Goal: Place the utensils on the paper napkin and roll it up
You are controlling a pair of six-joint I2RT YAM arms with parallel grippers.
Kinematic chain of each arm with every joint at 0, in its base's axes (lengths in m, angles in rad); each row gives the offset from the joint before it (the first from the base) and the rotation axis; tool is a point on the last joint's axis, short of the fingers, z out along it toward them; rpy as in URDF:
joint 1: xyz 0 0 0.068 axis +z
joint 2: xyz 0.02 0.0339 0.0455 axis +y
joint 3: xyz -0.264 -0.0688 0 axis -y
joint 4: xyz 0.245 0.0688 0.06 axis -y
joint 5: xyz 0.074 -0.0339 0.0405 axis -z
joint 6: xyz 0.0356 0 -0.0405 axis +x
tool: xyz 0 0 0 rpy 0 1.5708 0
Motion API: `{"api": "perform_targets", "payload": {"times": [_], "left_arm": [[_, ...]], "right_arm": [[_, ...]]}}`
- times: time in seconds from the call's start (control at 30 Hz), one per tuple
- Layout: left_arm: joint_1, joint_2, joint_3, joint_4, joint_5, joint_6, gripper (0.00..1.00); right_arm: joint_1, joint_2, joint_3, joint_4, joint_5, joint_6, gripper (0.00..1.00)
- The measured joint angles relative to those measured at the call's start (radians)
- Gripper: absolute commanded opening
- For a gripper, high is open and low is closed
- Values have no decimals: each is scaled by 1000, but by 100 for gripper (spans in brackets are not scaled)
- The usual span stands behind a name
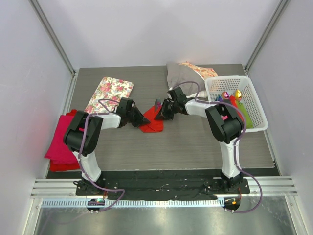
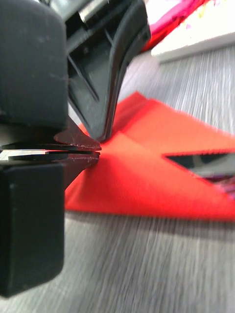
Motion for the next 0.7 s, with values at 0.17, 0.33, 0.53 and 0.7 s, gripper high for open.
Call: {"api": "perform_targets", "payload": {"times": [0.17, 0.33, 0.53, 0.7], "left_arm": [[0, 0, -2, 2, 0, 0, 0], [0, 0, -3, 6, 0, 0, 0], [0, 0, -3, 6, 0, 0, 0], [0, 0, -3, 6, 0, 0, 0]], "right_arm": [[2, 12, 8, -14, 2, -7, 1], [3, 15, 21, -18, 2, -15, 1], [14, 15, 34, -18, 2, -20, 1], [23, 38, 42, -17, 7, -23, 1]]}}
